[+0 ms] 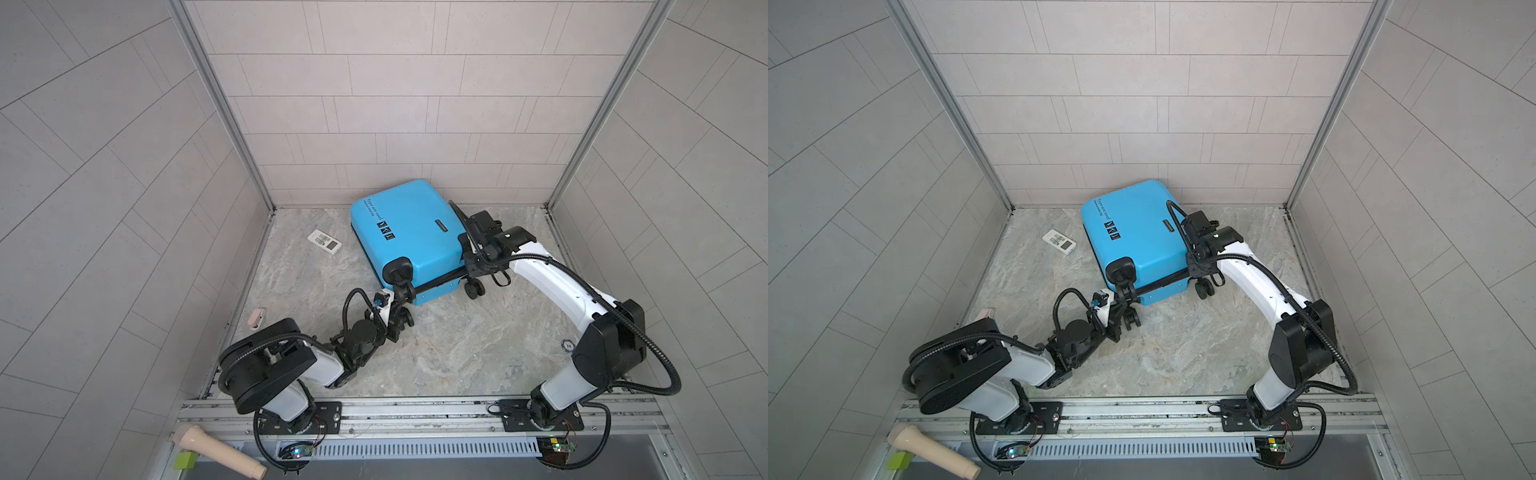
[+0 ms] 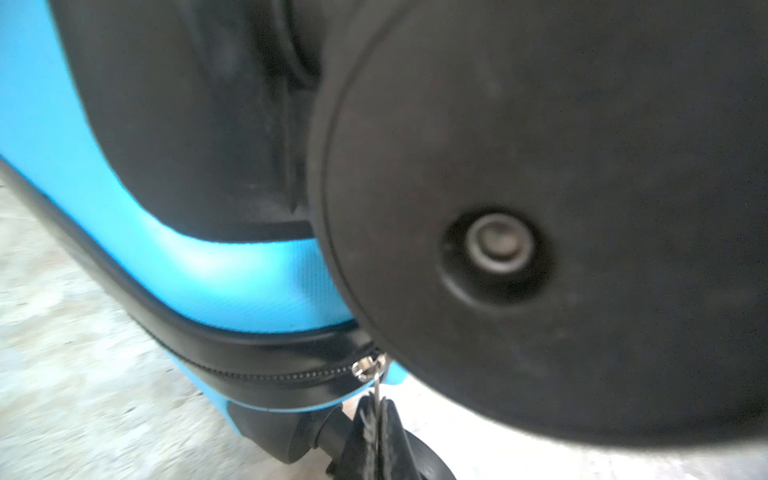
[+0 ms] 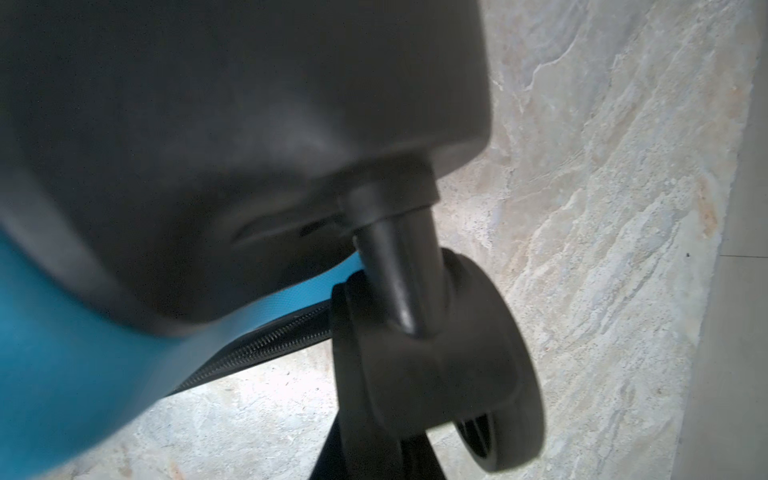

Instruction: Pack the luggage

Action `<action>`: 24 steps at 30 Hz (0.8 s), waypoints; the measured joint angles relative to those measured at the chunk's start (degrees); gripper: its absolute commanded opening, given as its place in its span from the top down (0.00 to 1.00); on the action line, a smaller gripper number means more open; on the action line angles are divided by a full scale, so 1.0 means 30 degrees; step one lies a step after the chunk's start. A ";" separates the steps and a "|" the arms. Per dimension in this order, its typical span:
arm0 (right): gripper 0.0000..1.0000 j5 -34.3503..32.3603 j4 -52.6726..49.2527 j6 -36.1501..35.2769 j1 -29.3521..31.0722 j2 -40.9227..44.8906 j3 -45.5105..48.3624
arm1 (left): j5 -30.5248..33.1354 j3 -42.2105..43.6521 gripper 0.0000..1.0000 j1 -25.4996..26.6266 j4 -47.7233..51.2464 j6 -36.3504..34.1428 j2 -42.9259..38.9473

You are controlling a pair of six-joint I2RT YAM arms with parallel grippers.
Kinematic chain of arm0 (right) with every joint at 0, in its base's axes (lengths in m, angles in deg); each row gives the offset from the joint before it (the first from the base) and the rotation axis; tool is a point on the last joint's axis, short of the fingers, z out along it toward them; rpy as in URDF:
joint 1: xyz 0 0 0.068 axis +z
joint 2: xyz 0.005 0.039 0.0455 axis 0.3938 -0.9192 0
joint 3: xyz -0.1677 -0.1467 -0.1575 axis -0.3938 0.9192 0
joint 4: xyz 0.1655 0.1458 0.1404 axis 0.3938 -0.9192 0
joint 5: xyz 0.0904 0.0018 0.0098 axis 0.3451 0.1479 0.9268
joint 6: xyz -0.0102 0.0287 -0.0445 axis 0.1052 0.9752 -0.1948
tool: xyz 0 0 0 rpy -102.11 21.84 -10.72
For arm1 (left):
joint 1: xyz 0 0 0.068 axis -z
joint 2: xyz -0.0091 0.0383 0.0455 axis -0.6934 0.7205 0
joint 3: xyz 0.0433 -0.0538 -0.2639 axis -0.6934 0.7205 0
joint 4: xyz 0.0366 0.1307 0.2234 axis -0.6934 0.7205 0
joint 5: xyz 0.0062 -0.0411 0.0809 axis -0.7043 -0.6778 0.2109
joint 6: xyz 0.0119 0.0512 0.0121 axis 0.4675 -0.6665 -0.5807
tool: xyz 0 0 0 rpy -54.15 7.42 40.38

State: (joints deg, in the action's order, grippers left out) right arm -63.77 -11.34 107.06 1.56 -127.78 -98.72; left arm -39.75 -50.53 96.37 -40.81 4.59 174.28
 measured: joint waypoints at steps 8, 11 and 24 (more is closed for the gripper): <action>1.00 0.0015 -0.0044 0.1603 0.1056 0.0000 0.0022 | 0.2193 0.0102 1.00 0.0678 0.4969 -0.1698 -0.3927; 1.00 0.0117 -0.0044 0.1938 0.1115 0.0000 0.0022 | 0.2455 -0.0262 1.00 0.0954 0.7162 -0.2178 -0.5195; 1.00 0.0627 -0.0714 0.3636 0.3264 0.0102 -0.0546 | 0.2863 -0.2215 1.00 0.1741 0.9923 -0.3104 -0.4991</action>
State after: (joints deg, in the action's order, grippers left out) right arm -61.89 -13.49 117.97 11.36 -127.47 -100.36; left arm -31.16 -57.17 101.59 -11.04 -4.72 159.31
